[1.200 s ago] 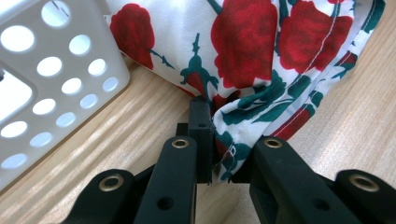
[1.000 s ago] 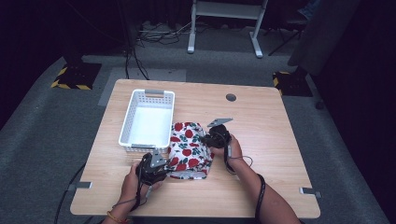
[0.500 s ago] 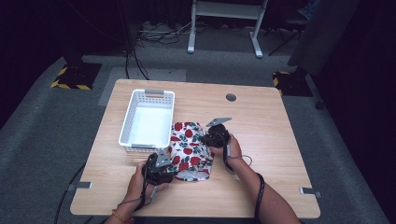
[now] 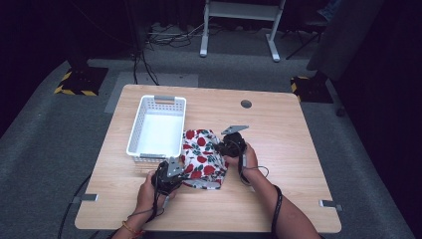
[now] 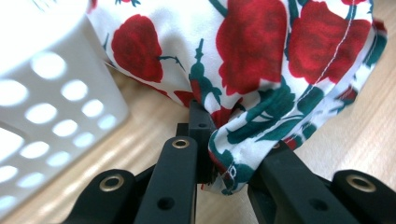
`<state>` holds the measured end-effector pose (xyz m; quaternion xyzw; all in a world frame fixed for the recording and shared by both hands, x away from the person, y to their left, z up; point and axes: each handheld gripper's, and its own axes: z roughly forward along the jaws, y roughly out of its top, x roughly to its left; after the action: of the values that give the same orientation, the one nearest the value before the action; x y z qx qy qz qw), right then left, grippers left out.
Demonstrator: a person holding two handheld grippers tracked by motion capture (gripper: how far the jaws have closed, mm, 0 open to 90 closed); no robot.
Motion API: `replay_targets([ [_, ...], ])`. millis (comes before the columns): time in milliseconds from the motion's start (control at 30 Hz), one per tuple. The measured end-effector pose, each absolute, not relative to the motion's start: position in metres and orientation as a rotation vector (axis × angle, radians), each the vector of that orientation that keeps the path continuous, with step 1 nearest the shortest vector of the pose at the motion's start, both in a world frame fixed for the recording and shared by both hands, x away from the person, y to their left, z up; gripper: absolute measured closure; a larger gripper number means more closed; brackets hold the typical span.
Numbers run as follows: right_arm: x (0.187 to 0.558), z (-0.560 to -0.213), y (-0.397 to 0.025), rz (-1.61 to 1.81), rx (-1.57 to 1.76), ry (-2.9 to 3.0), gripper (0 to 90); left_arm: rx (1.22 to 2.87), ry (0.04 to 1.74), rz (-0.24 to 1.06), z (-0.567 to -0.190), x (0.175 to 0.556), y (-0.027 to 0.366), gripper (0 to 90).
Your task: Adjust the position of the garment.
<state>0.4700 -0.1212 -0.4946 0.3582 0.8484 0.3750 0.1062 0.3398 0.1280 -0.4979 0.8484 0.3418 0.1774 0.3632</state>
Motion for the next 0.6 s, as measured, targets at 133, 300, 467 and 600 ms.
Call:
replay_targets([
  [133, 0.47, -0.49, -0.124, 1.118, 1.053, 2.487, 83.6, 2.158, 0.881, 0.482, -0.491, 0.343, 0.127, 83.8],
  [300, 0.469, -0.48, -0.128, 1.166, 1.063, 2.459, 83.7, 2.147, 0.88, 0.487, -0.488, 0.345, 0.127, 83.8],
  [467, 0.468, -0.471, -0.132, 1.193, 1.064, 2.435, 83.7, 2.134, 0.869, 0.505, -0.481, 0.346, 0.124, 83.8],
  [600, 0.467, -0.462, -0.137, 1.219, 1.063, 2.405, 83.7, 2.127, 0.848, 0.518, -0.474, 0.347, 0.12, 83.8],
])
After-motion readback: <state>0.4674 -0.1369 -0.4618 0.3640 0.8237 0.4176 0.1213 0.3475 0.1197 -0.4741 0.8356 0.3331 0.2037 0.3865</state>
